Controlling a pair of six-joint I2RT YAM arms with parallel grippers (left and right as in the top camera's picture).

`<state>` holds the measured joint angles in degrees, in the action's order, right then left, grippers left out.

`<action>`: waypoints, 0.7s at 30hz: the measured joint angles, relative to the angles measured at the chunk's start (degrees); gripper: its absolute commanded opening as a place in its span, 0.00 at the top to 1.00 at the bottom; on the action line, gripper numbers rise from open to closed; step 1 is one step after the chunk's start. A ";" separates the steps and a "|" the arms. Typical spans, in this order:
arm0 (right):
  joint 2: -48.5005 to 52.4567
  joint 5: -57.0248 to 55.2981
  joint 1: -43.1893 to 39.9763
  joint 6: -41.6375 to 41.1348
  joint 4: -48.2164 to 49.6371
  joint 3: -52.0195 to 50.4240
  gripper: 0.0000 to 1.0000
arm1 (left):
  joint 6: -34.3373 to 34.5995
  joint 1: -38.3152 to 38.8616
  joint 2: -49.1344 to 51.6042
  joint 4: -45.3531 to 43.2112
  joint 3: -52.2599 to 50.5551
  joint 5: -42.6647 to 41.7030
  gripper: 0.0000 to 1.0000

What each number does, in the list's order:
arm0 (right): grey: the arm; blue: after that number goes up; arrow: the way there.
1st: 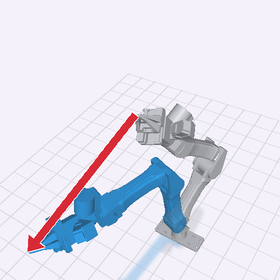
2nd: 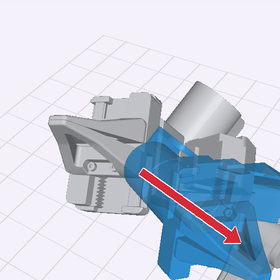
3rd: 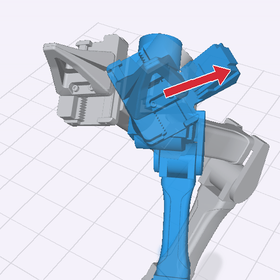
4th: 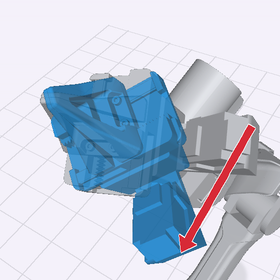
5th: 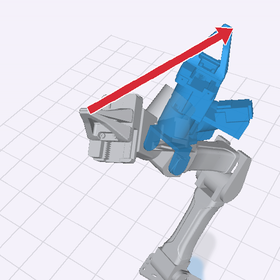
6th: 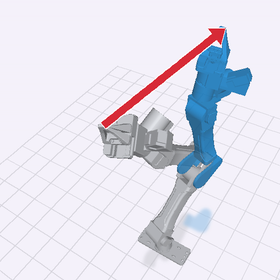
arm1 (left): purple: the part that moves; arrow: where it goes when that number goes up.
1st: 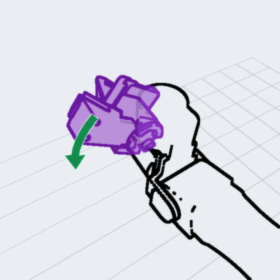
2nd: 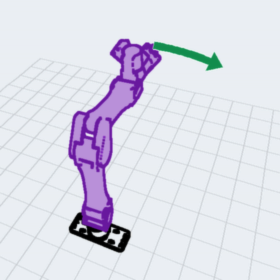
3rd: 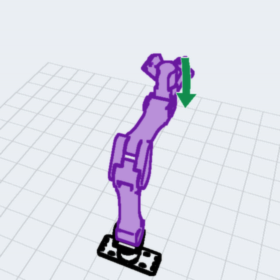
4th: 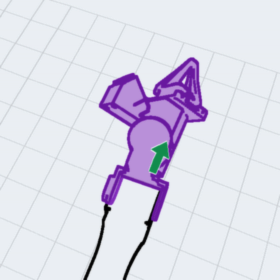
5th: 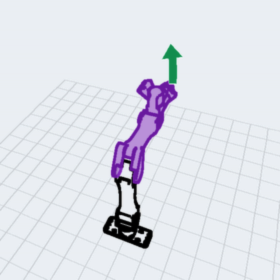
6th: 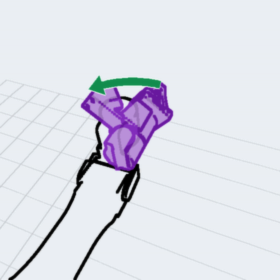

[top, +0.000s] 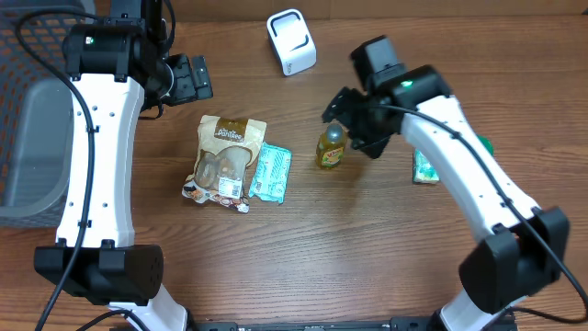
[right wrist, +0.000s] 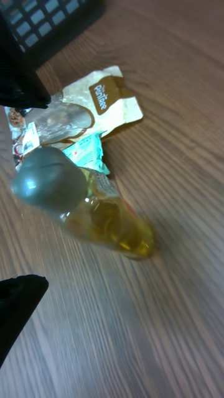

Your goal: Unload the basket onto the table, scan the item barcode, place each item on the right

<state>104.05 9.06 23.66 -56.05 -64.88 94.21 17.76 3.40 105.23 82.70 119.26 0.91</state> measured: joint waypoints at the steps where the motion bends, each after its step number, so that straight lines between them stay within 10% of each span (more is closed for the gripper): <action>1: 0.42 0.00 0.39 -0.76 0.28 -0.20 0.19 | 0.00 0.00 0.00 0.00 0.00 0.00 0.01; 21: 1.51 -5.51 2.27 -16.41 5.73 -5.11 0.22 | 0.00 0.00 0.00 0.00 0.00 0.00 0.00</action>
<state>105.56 3.55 25.93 -72.47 -59.16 89.10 17.76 3.40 105.23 82.70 119.26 0.91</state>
